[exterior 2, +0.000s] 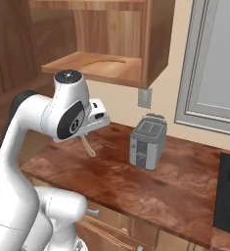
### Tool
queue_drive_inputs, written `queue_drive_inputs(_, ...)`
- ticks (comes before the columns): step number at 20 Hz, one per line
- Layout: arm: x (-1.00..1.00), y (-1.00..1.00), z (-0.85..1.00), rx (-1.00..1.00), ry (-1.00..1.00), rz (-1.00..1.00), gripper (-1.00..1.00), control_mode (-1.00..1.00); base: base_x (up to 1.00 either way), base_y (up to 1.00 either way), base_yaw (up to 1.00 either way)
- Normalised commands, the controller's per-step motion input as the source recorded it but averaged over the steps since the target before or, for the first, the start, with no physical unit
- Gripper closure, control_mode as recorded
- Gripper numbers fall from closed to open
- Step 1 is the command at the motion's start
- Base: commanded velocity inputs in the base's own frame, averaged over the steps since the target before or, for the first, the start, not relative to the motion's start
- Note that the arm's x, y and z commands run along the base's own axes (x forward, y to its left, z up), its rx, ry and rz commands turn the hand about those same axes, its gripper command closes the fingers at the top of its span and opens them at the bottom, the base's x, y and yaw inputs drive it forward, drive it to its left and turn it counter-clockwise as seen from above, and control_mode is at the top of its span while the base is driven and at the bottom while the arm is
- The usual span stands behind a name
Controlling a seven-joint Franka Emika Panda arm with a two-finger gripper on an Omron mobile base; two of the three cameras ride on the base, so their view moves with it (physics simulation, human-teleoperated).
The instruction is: Organize the utensils by type. Pick up the wooden spoons from the counter and place them in the open cabinet. Then pick up the metallic utensils from the counter and place them in the open drawer.
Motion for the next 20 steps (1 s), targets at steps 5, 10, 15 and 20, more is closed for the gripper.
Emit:
queue_drive_inputs(5, -0.04, 0.06, 0.61, -0.15, -0.15, 0.33, 1.0, -1.0, 0.0, 0.0, 0.0)
queue_drive_inputs(10, 0.11, 0.1, 0.66, -0.15, -0.16, 0.31, 1.0, -1.0, 0.0, 0.0, 0.0)
queue_drive_inputs(15, 0.26, 0.22, 0.8, -0.15, -0.18, 0.21, 1.0, -1.0, 0.0, 0.0, 0.0)
queue_drive_inputs(20, 0.44, 0.22, 0.66, -0.17, -0.23, 0.1, 1.0, -1.0, 0.0, 0.0, 0.0)
